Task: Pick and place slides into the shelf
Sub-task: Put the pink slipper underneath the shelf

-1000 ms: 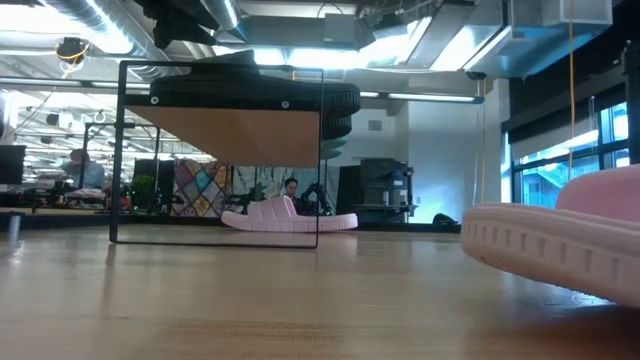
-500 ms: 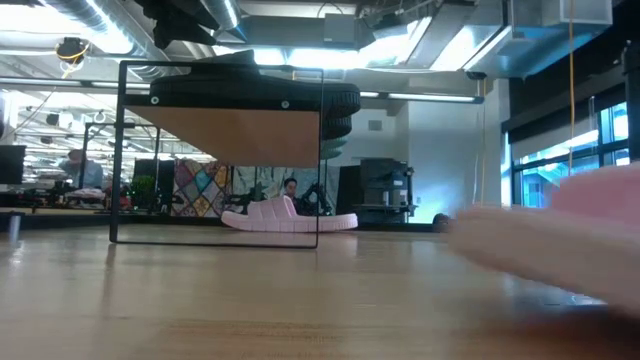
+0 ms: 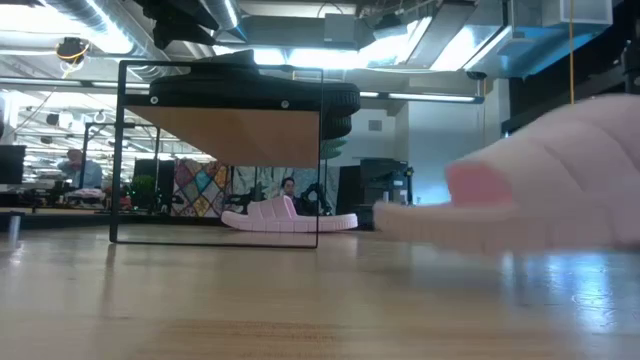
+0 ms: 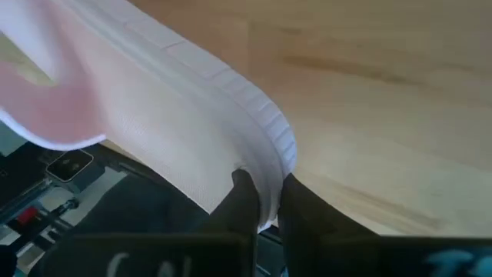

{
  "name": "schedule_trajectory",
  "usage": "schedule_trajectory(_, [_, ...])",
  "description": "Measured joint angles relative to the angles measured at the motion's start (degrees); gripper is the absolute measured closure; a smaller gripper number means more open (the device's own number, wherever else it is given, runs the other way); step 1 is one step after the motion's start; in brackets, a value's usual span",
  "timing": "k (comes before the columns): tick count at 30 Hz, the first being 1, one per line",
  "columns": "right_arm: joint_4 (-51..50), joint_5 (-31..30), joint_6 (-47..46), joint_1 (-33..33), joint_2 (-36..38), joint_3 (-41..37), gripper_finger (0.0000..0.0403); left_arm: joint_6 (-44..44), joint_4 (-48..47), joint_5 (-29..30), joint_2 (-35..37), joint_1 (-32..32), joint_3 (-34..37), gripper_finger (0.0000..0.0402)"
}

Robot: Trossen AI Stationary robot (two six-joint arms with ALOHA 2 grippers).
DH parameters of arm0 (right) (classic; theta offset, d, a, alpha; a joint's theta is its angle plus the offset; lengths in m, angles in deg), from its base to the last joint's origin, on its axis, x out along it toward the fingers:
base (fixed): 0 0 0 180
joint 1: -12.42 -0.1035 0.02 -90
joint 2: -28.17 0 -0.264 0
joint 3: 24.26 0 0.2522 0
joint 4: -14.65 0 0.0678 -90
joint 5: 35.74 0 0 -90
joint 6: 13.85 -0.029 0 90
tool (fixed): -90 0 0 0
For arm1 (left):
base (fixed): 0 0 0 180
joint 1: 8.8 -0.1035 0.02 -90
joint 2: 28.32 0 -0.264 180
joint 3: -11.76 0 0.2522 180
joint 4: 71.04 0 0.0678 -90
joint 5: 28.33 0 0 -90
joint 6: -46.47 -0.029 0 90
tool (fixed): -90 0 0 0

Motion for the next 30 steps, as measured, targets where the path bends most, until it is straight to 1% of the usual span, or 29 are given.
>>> schedule_trajectory(4, [-6.31, -1.71, -0.42, 0.87, 5.60, 0.02, 0.0370, 0.04, 0.02, 0.00, 0.01, -0.02, 0.00, 0.0237])
schedule_trajectory(8, [-14.02, -4.27, -1.44, 3.50, 11.41, 0.04, 0.0370, 0.11, 0.09, -0.01, 0.02, 0.00, 0.00, 0.0237])
schedule_trajectory(14, [-27.31, -5.18, 0.02, 11.65, 18.50, 0.04, 0.0370, 0.11, 1.03, 0.00, 0.00, 0.00, 0.00, 0.0237])
schedule_trajectory(17, [-31.72, -5.37, 4.92, 17.00, 21.35, 0.04, 0.0371, 0.12, 1.79, 0.01, 0.02, -0.02, 0.00, 0.0237])
schedule_trajectory(22, [-31.63, -6.64, 15.91, 26.23, 23.81, 0.04, 0.0371, 0.61, 1.67, 0.38, 0.00, 0.00, 0.00, 0.0237])
schedule_trajectory(25, [-31.91, -6.48, 21.76, 31.31, 23.36, 0.07, 0.0371, 2.45, 1.67, 1.86, 0.01, 0.00, 0.00, 0.0237])
schedule_trajectory(30, [-31.04, -6.01, 32.63, 39.28, 19.70, 0.07, 0.0372, 3.39, 1.58, 3.47, 0.00, -0.02, 0.00, 0.0237])
